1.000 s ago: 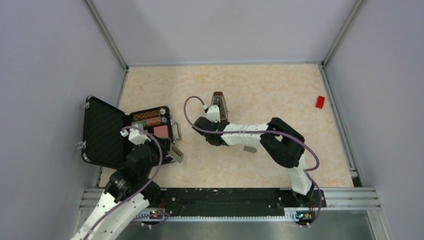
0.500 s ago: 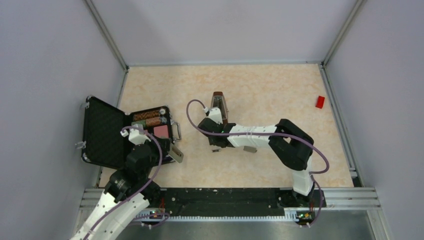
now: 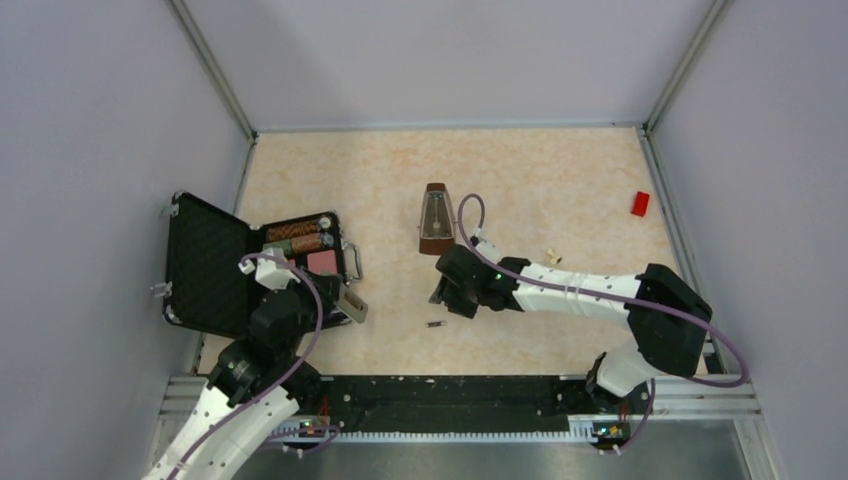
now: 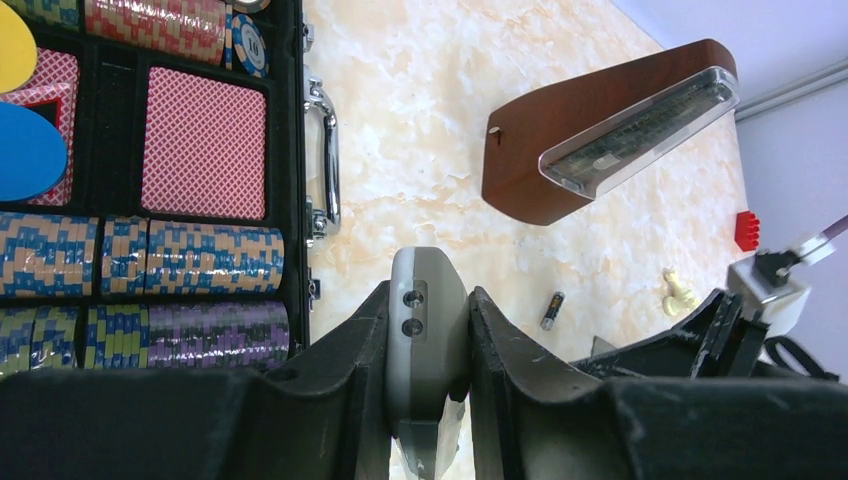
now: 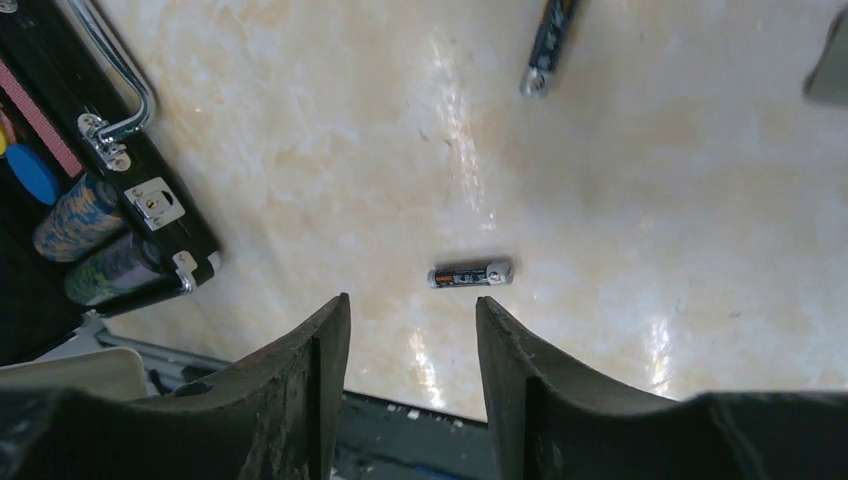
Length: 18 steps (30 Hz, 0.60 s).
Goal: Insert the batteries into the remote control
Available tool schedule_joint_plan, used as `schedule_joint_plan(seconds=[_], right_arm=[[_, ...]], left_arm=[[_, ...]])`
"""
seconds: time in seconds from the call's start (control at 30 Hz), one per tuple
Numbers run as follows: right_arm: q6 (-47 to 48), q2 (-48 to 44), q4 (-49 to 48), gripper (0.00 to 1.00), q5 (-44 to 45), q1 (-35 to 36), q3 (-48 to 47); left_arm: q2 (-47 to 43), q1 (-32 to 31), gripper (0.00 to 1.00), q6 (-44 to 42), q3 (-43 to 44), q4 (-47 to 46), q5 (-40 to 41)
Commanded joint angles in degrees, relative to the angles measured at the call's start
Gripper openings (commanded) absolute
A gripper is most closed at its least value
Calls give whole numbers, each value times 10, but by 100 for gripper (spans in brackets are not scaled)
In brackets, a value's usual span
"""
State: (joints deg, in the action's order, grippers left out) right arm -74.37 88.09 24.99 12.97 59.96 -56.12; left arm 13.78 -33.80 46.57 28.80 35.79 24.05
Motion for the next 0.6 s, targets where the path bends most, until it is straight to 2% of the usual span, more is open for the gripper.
schedule_joint_plan(seconds=[0.0,0.23,0.57], right_arm=[[-149,-32,-7,50,-83,9,21],[-231,-21,-7,61,-140,18,43],[-263,37,25,66,-224,45,31]], left_arm=[[-7,0,0,-1,-2,-51,0],[-9,0,0,0,-9,-52,7],[-9,0,0,-2,-9,-43,27]])
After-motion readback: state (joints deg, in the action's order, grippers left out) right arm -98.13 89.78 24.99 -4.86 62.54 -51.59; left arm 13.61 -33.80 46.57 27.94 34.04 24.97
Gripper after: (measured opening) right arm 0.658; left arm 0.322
